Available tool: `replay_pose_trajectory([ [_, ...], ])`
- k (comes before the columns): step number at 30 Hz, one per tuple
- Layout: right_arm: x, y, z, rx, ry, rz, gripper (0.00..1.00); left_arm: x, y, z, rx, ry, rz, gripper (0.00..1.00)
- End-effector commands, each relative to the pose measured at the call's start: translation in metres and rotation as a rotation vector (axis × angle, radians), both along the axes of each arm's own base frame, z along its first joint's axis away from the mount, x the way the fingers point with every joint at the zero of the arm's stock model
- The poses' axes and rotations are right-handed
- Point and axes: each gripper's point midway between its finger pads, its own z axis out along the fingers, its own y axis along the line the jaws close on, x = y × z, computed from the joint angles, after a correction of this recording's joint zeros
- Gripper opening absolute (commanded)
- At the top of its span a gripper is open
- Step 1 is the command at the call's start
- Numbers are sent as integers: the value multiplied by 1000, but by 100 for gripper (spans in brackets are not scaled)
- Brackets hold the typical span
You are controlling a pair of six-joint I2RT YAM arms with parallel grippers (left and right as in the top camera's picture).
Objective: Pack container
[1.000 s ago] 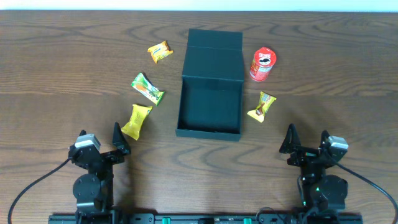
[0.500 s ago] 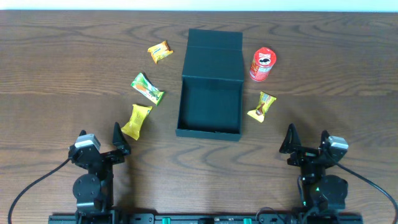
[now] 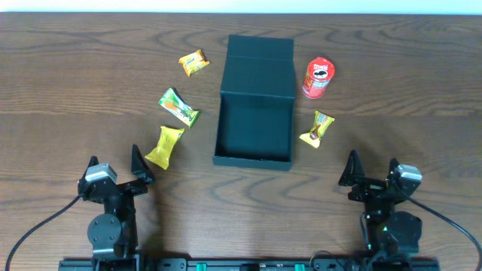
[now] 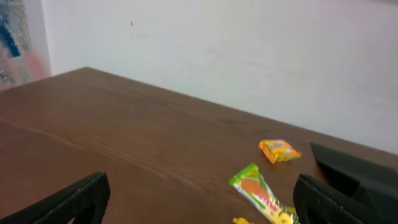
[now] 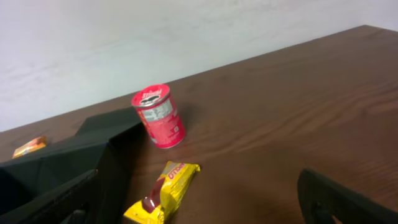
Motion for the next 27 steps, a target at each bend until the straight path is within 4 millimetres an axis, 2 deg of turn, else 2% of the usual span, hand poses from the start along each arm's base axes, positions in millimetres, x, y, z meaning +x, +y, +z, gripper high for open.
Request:
replay_pose_trajectory([
  [1,-10,-11,59,-53,-81,-55,99,-12,5,46,10,-51,32,96],
  [4,-17,-21,100,-121,-89,-107,99,-23,12,77,28,-40,74,96],
  [8,-13,-30,164,-160,-94,-160,99,-24,13,132,134,-47,84,96],
  [10,-2,-32,192,-161,-74,-172,99,-14,14,157,174,-26,84,96],
  [12,19,-35,215,-165,-18,-178,99,5,14,182,174,5,76,96],
  [15,61,-36,231,-148,98,-175,99,41,16,213,173,65,68,96],
  [18,107,-35,227,-56,236,-182,99,90,18,235,178,151,59,96],
  [20,138,-27,212,0,333,-144,99,124,17,234,176,237,40,96],
  [23,171,-8,181,42,475,-35,99,160,5,211,178,395,-7,95],
  [25,181,-1,157,70,571,-3,99,179,-5,188,179,505,-42,96],
  [27,190,15,129,111,661,76,99,194,-21,159,189,614,-86,95],
])
